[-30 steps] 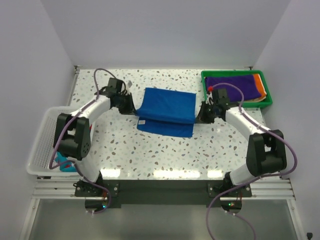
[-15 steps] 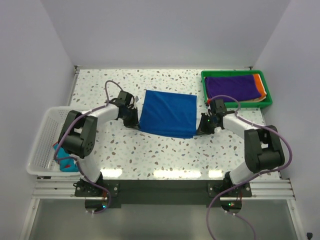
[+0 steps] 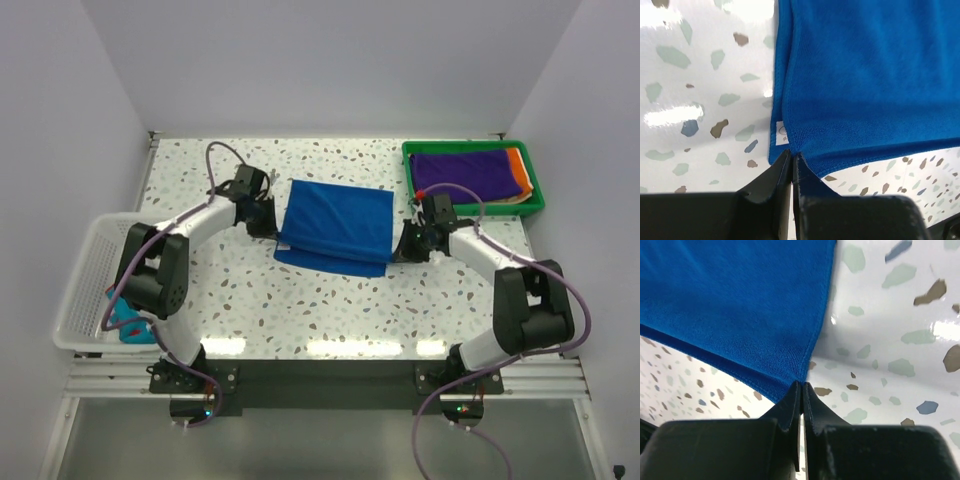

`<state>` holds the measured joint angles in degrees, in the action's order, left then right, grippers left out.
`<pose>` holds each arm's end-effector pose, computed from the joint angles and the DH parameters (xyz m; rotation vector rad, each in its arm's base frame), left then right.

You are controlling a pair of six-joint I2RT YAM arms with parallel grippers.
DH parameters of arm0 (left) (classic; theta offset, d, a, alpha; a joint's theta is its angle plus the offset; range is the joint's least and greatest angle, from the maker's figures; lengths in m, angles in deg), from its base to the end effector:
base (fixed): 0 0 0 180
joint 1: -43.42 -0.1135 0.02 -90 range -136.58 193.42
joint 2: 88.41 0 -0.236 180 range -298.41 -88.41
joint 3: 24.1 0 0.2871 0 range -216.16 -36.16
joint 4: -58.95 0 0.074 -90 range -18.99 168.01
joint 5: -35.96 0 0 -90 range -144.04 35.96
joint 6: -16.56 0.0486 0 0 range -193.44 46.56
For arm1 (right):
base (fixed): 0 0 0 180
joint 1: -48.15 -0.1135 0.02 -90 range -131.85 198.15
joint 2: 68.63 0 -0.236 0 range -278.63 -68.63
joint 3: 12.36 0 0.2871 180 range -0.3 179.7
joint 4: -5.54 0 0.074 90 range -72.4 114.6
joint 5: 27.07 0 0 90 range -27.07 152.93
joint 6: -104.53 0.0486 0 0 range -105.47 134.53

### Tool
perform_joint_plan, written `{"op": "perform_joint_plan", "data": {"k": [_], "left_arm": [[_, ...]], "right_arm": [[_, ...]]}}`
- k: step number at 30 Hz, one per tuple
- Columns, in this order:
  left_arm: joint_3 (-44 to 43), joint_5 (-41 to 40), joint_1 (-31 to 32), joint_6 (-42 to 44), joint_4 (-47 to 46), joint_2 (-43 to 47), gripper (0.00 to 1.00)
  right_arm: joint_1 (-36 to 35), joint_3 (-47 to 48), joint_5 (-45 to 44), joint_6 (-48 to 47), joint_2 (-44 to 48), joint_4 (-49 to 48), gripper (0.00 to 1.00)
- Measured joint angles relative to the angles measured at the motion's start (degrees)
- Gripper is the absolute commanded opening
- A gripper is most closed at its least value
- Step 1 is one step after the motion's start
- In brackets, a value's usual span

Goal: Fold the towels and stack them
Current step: Fold the towel

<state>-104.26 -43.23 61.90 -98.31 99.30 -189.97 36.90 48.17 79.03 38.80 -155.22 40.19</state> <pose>0.3691 -0.1330 0.1327 -0.0866 2.7098 -0.4902 0.3141 0.0762 0.1177 0.2056 2.6760 0.5750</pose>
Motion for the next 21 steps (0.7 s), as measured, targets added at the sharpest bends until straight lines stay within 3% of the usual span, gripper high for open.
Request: {"op": "perform_joint_plan", "data": {"k": [5,10,17,21], "left_arm": [[-8.7,0.2,-1.6,-0.1,1.8,-1.2,0.06],[-22.6,3.1,-5.6,-2.2,-0.5,-6.6,0.05],[-40.3,10.0,-8.3,-6.4,-11.7,-18.0,0.04],[-44.9,12.8,-8.3,-8.4,-18.7,-24.1,0.04]], "right_arm": [[0.0,7.6,-2.8,0.2,-0.2,1.2,0.00],[0.1,22.0,-8.7,0.6,-4.5,-1.0,0.00],[1.2,39.6,-16.7,0.6,-17.0,-6.3,0.00],[2.8,46.2,-19.1,-0.2,-23.3,-8.5,0.00]]}}
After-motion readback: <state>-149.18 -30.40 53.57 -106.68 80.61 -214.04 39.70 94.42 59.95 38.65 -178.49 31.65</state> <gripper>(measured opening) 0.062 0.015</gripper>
